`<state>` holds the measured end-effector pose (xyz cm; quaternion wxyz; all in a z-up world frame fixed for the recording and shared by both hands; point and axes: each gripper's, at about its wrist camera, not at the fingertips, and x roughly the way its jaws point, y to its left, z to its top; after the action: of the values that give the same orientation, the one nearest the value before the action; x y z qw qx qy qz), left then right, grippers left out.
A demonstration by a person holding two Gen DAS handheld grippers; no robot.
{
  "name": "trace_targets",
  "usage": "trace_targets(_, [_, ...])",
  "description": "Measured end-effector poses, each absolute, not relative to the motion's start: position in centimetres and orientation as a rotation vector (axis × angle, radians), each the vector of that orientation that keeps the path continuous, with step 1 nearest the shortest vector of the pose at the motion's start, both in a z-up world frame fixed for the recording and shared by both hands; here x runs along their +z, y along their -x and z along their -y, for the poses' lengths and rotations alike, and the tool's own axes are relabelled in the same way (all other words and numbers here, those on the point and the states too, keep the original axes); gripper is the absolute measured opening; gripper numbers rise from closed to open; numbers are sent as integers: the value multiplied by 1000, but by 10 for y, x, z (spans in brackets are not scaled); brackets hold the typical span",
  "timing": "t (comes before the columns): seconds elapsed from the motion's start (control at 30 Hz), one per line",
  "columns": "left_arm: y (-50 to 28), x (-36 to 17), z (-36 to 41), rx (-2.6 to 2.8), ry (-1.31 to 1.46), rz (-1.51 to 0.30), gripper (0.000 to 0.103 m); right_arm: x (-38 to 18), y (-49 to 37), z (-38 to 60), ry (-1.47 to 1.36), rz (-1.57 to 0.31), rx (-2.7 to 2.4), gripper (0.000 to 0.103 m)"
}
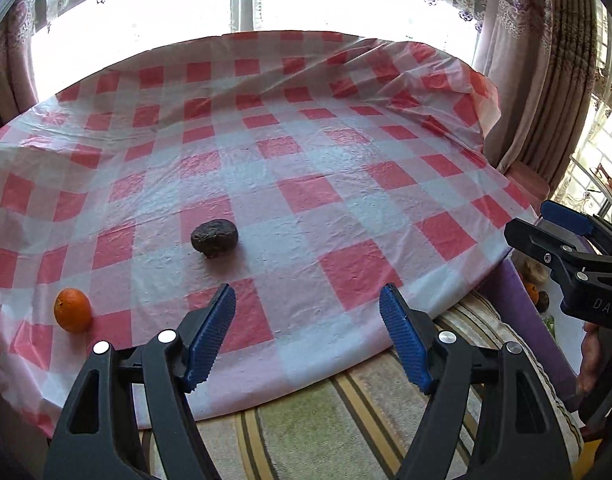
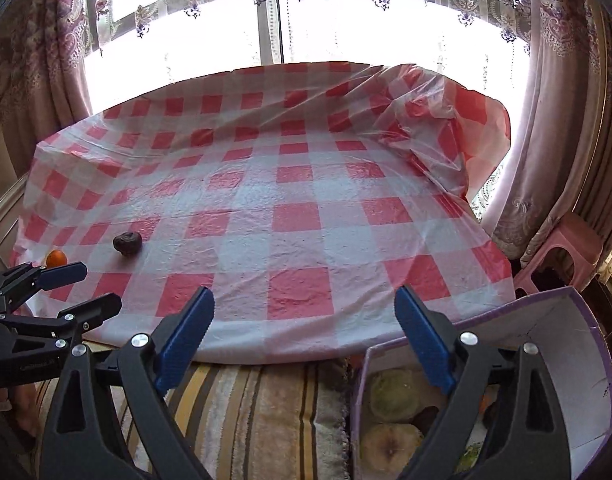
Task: Organize fruits
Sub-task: 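Withdraw both tools from the box back over the table, then grasp the orange with the left tool while the right tool grasps the dark dried fruit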
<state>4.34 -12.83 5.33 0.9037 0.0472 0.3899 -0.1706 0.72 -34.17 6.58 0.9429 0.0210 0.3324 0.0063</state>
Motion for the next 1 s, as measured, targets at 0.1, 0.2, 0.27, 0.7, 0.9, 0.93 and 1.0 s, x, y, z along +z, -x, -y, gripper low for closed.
trace_targets(0.1, [-48, 54, 103, -310, -58, -799, 73, 66, -16, 327, -48, -673, 43, 92])
trace_targets(0.2, [-51, 55, 73, -249, -12, -782, 73, 66, -26, 313, -69, -678, 83, 92])
trace_targets(0.27, [-54, 56, 51, -201, 20, -779, 72, 65, -33, 302, -77, -682, 112, 92])
trace_targets(0.7, [-67, 39, -44, 18, 126, -810, 57, 51, -69, 230, 3, -737, 225, 92])
trace_targets(0.9, [-80, 28, -47, 18, 137, -846, 52, 47, -91, 201, 19, -750, 256, 92])
trace_targets(0.93, [-82, 27, -48, 23, 136, -851, 52, 47, -95, 197, 20, -750, 263, 92])
trace_targets(1.0, [-86, 23, -48, 27, 133, -861, 52, 45, -102, 186, 30, -755, 275, 92])
